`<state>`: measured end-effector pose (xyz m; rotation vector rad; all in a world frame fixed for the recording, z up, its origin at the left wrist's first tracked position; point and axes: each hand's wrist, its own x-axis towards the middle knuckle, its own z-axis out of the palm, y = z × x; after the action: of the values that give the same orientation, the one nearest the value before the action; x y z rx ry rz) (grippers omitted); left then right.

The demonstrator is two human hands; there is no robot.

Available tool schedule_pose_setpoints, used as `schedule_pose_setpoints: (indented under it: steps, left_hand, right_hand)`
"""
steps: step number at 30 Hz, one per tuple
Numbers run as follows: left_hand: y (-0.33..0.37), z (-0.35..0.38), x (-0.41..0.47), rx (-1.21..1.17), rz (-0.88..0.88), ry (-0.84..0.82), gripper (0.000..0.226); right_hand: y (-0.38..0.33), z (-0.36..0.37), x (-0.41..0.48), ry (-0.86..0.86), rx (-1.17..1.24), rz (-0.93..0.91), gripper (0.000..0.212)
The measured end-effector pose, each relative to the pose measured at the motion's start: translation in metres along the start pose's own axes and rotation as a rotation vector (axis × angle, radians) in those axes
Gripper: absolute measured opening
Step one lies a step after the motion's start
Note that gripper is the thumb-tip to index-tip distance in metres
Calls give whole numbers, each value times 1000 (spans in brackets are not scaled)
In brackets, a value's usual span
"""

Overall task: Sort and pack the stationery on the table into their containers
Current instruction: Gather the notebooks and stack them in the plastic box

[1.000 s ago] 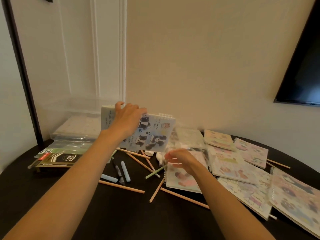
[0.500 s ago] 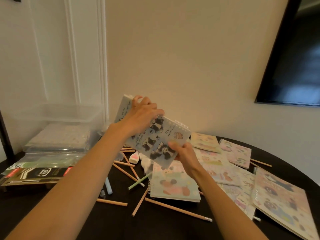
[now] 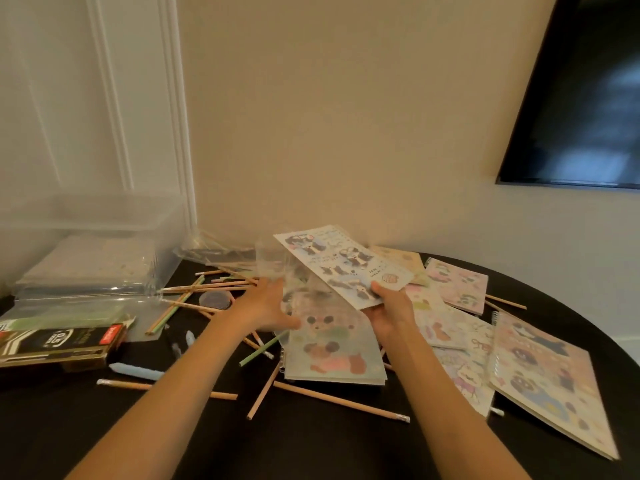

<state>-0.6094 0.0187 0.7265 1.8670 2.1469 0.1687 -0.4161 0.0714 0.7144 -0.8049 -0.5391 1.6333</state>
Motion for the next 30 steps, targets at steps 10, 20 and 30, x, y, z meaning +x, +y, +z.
schedule_pose_setpoints:
  steps: [10, 20, 30]
  left_hand:
    - [-6, 31, 17, -164, -85, 359, 38]
    - [-25, -1, 22, -661, -234, 532, 36]
    - [-17, 1, 13, -360, 30, 656, 31]
  right_hand:
    - [0, -26, -12, -138, -116, 152, 24]
    - [-26, -45, -24, -175, -518, 290, 14]
    - [-16, -18, -30, 22, -261, 73, 15]
